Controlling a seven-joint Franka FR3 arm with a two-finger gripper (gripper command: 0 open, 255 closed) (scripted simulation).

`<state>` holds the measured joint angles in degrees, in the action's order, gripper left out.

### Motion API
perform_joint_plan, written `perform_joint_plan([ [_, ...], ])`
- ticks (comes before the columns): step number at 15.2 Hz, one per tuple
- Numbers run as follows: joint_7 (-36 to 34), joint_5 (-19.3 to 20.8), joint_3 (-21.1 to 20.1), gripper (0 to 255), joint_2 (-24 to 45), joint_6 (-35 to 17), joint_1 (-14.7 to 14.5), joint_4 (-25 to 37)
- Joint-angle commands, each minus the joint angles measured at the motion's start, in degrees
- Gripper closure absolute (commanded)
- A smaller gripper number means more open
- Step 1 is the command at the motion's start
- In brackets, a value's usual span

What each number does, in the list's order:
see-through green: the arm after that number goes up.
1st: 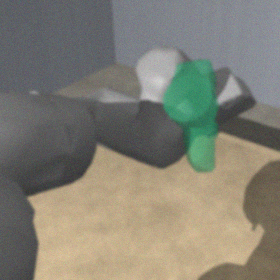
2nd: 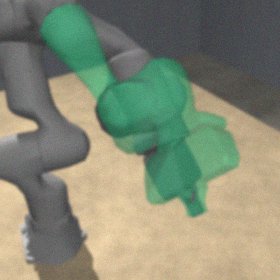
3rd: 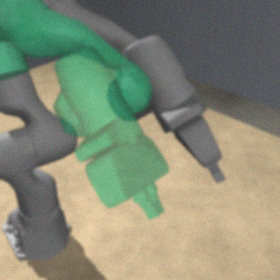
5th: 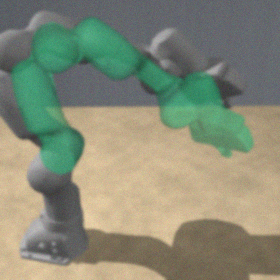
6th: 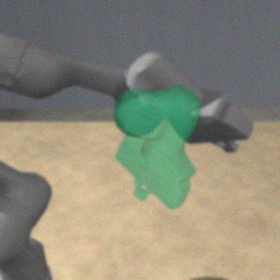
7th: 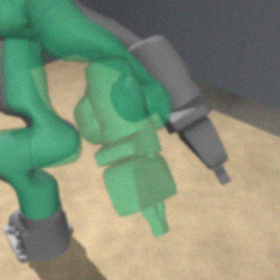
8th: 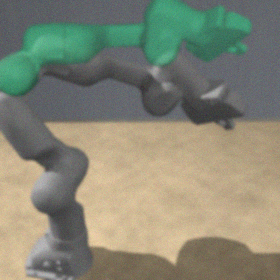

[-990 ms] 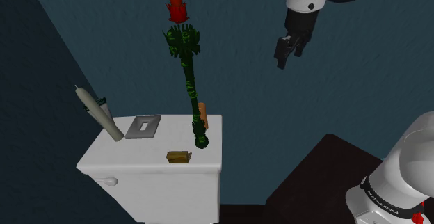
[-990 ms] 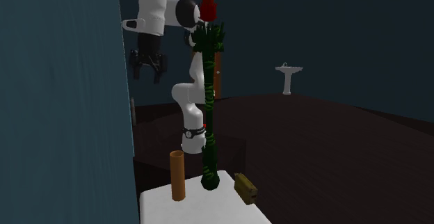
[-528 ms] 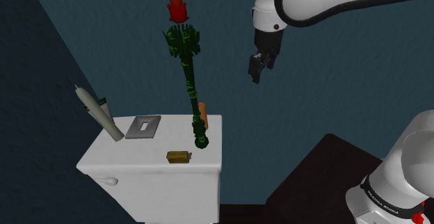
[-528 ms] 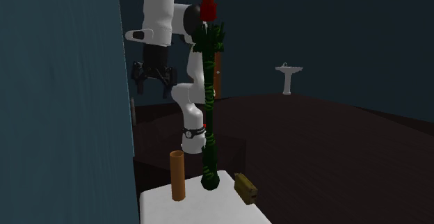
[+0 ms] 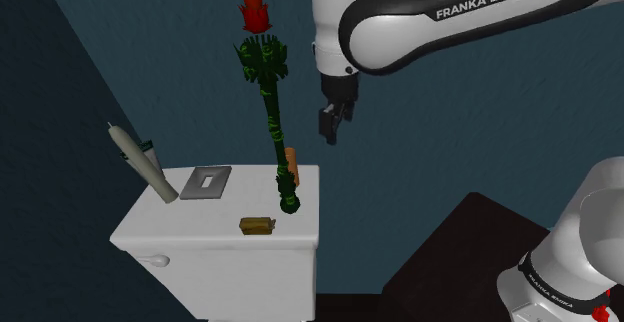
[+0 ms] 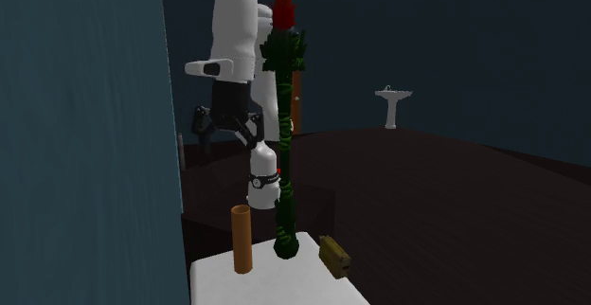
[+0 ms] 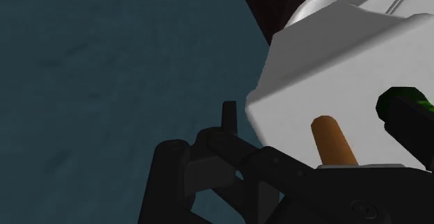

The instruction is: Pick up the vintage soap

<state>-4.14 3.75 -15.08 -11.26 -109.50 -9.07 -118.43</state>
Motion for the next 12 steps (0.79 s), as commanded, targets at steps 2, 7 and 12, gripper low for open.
perform_joint_plan([
  [2,0.09,0.89,-1.99,0,5.1,-1.44,-1.47,2.88],
  [7,0.33,3.11,-4.86,0,13.36,-2.97,-4.01,8.12],
  [12,0.51,6.0,-7.24,0,21.67,-3.67,-7.14,13.97],
])
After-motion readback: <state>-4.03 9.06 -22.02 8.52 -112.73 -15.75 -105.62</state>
